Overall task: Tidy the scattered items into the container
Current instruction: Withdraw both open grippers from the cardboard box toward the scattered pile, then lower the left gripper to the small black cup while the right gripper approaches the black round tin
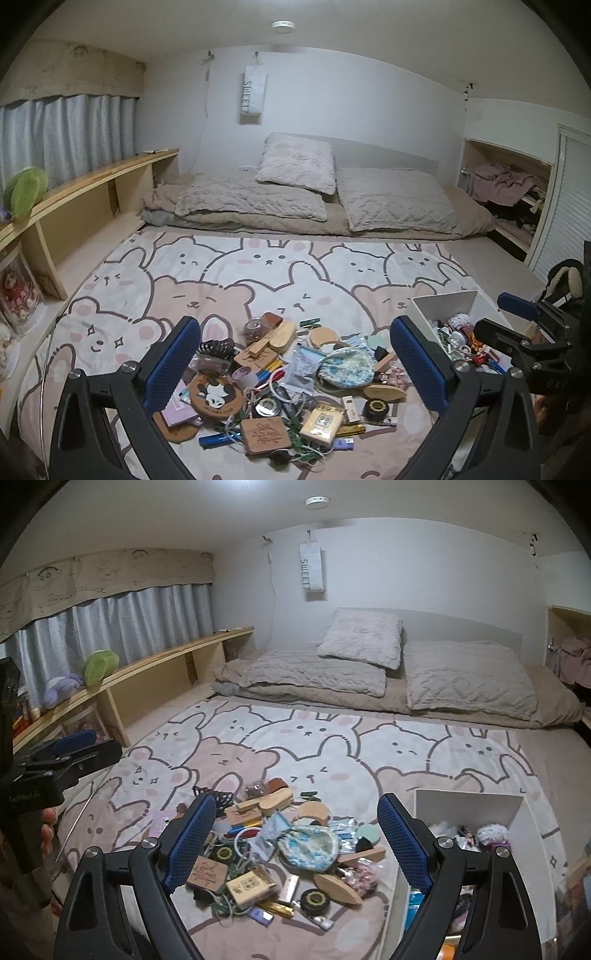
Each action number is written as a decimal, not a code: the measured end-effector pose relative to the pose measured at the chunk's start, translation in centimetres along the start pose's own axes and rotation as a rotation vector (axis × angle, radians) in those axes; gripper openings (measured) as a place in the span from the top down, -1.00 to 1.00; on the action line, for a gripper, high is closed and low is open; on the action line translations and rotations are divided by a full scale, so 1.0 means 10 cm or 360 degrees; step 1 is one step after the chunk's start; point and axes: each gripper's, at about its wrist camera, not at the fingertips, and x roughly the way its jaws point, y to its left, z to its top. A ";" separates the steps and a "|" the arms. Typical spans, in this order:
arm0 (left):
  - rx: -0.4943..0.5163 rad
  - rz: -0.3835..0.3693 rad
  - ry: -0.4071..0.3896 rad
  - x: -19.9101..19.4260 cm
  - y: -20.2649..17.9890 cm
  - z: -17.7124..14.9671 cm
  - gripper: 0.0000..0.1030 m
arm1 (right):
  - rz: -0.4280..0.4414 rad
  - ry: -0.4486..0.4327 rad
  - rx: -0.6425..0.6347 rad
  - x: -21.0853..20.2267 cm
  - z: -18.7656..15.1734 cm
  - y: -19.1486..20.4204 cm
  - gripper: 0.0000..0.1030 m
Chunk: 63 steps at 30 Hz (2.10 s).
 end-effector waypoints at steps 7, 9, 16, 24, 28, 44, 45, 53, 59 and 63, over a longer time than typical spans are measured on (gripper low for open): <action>-0.0050 0.0067 0.0014 0.07 0.25 -0.11 -1.00 | 0.0028 0.0010 0.0026 0.14 -0.08 0.06 -0.73; -0.0066 0.0079 0.0024 0.10 0.30 -0.14 -1.00 | 0.0015 0.0006 0.0032 0.20 -0.12 0.07 -0.73; -0.0091 0.0118 0.0046 0.23 0.50 -0.31 -1.00 | -0.0010 0.0017 0.0015 0.45 -0.32 0.11 -1.00; -0.0085 0.0145 0.0037 0.38 0.58 -0.48 -1.00 | -0.0045 0.0076 -0.0018 0.76 -0.58 0.11 -1.00; -0.0057 0.0188 0.0055 0.47 0.59 -0.58 -1.00 | -0.0041 0.0096 0.0024 0.85 -0.70 0.05 -1.00; -0.0109 0.0203 0.0187 0.84 0.68 -1.05 -1.00 | -0.0166 0.0157 -0.0028 1.19 -1.18 0.00 -1.00; -0.0112 0.0199 0.0193 0.86 0.67 -1.10 -1.00 | -0.0168 0.0157 -0.0021 1.21 -1.20 -0.01 -1.00; -0.0170 0.0158 0.0218 0.95 0.66 -1.36 -1.00 | -0.0210 0.0125 0.0008 1.29 -1.39 -0.05 -1.00; -0.0164 0.0190 0.0248 1.00 0.59 -1.55 -1.00 | -0.0257 0.0124 -0.0002 1.34 -1.54 -0.05 -1.00; -0.0180 0.0180 0.0289 1.04 0.56 -1.69 -1.00 | -0.0260 0.0167 0.0022 1.40 -1.64 -0.08 -1.00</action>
